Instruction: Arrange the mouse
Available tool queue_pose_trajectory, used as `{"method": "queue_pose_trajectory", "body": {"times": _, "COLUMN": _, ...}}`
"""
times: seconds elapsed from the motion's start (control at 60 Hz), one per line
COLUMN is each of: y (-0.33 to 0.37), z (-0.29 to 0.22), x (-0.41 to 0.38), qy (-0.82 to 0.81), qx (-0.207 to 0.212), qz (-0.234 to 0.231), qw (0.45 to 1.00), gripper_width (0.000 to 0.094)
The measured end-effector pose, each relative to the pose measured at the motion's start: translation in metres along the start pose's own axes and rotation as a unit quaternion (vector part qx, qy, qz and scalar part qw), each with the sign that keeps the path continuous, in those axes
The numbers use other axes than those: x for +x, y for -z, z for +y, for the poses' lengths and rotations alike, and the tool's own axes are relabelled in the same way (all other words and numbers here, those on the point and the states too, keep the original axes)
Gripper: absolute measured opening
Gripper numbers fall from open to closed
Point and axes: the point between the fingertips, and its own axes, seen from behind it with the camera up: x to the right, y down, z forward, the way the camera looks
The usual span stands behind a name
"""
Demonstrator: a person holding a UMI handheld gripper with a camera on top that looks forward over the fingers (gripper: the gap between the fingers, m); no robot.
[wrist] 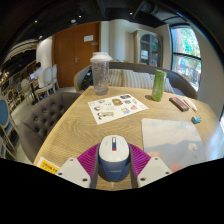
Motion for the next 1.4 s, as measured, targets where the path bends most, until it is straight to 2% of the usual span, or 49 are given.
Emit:
{"method": "queue_pose_trajectory", "body": {"times": 0.117, "y": 0.014, "z": 0.000, "x": -0.012, "qy": 0.056, "qx": 0.004, "qz": -0.016, "qw": 0.998, "gripper_width": 0.0404}}
{"method": "queue_pose_trajectory", "body": {"times": 0.183, "y": 0.038, "z": -0.028, "x": -0.021, "qy": 0.096, "qx": 0.048, "qz": -0.029, "qw": 0.994, "gripper_width": 0.0403}}
{"method": "queue_pose_trajectory", "body": {"times": 0.333, "y": 0.111, "z": -0.116, "x": 0.011, "qy": 0.083, "qx": 0.157, "qz": -0.009, "qw": 0.984, "gripper_width": 0.0402}}
{"method": "queue_pose_trajectory", "body": {"times": 0.4, "y": 0.131, "z": -0.141, "x": 0.051, "qy": 0.048, "qx": 0.185, "qz": 0.015, "qw": 0.982, "gripper_width": 0.0401}}
{"method": "queue_pose_trajectory", "body": {"times": 0.467, "y": 0.135, "z": -0.151, "x": 0.097, "qy": 0.017, "qx": 0.190, "qz": 0.042, "qw": 0.981, "gripper_width": 0.0401}}
{"method": "queue_pose_trajectory", "body": {"times": 0.55, "y": 0.120, "z": -0.141, "x": 0.145, "qy": -0.014, "qx": 0.170, "qz": 0.070, "qw": 0.983, "gripper_width": 0.0400}}
{"method": "queue_pose_trajectory", "body": {"times": 0.567, "y": 0.119, "z": -0.126, "x": 0.156, "qy": -0.020, "qx": 0.165, "qz": 0.073, "qw": 0.983, "gripper_width": 0.0400}}
{"method": "queue_pose_trajectory", "body": {"times": 0.65, "y": 0.079, "z": -0.114, "x": 0.171, "qy": -0.046, "qx": 0.125, "qz": 0.078, "qw": 0.988, "gripper_width": 0.0400}}
{"method": "queue_pose_trajectory", "body": {"times": 0.667, "y": 0.080, "z": -0.096, "x": 0.180, "qy": -0.048, "qx": 0.119, "qz": 0.078, "qw": 0.989, "gripper_width": 0.0400}}
{"method": "queue_pose_trajectory", "body": {"times": 0.783, "y": 0.040, "z": -0.053, "x": 0.196, "qy": -0.060, "qx": 0.059, "qz": 0.085, "qw": 0.993, "gripper_width": 0.0402}}
{"method": "queue_pose_trajectory", "body": {"times": 0.983, "y": 0.013, "z": -0.017, "x": 0.205, "qy": -0.054, "qx": 0.010, "qz": 0.084, "qw": 0.995, "gripper_width": 0.0407}}
{"method": "queue_pose_trajectory", "body": {"times": 1.067, "y": 0.005, "z": -0.001, "x": 0.201, "qy": -0.043, "qx": -0.018, "qz": 0.077, "qw": 0.996, "gripper_width": 0.0465}}
{"method": "queue_pose_trajectory", "body": {"times": 1.217, "y": 0.011, "z": 0.000, "x": 0.203, "qy": -0.032, "qx": -0.015, "qz": 0.082, "qw": 0.996, "gripper_width": 0.0556}}
{"method": "queue_pose_trajectory", "body": {"times": 1.25, "y": 0.014, "z": 0.001, "x": 0.202, "qy": -0.030, "qx": -0.016, "qz": 0.079, "qw": 0.996, "gripper_width": 0.0611}}
{"method": "queue_pose_trajectory", "body": {"times": 1.333, "y": 0.025, "z": 0.001, "x": 0.202, "qy": -0.023, "qx": -0.007, "qz": 0.081, "qw": 0.996, "gripper_width": 0.0827}}
{"method": "queue_pose_trajectory", "body": {"times": 1.367, "y": 0.032, "z": 0.000, "x": 0.204, "qy": -0.018, "qx": 0.000, "qz": 0.085, "qw": 0.996, "gripper_width": 0.0860}}
{"method": "queue_pose_trajectory", "body": {"times": 1.4, "y": 0.040, "z": -0.002, "x": 0.205, "qy": -0.014, "qx": 0.009, "qz": 0.089, "qw": 0.996, "gripper_width": 0.0855}}
